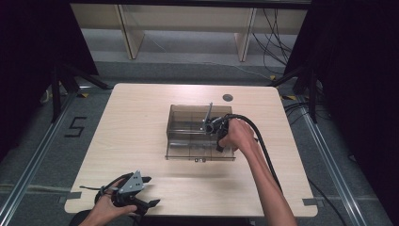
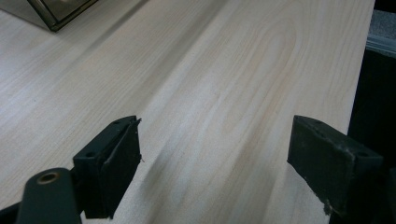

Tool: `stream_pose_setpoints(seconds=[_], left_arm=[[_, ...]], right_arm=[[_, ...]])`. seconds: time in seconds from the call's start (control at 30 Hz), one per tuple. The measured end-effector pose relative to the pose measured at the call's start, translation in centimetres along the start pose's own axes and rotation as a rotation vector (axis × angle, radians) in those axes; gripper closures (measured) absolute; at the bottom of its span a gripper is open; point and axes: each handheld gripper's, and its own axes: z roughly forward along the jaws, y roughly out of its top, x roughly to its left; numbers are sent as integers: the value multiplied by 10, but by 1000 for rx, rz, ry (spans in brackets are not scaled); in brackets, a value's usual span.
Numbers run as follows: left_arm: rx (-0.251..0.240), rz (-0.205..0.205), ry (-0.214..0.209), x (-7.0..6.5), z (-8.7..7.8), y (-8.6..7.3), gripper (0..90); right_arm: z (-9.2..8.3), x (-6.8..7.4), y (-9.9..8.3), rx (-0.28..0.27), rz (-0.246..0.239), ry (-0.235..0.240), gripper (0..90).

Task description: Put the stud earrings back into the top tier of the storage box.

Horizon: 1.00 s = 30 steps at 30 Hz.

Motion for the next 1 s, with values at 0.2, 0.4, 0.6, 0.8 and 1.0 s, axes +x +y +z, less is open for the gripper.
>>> stream_pose_setpoints(seconds=[0.2,0.4,0.6,0.8,1.0], left_arm=[[-4,0,6,0,0,0,166],[-4,-2,1,0,1,0,165],[-13,-12,-3,-1,2,0,165],[3,1,7,0,1,0,165],[12,10,15,1,1,0,165]], right_arm=[[-7,0,-3,-22,-9,-3,829],[-20,3,-13,-53,13,-24,807],[-30,4,-25,-77,12,-32,778],[-41,10,-46,-130,52,-34,687],[-43,14,-57,-159,68,-29,596]])
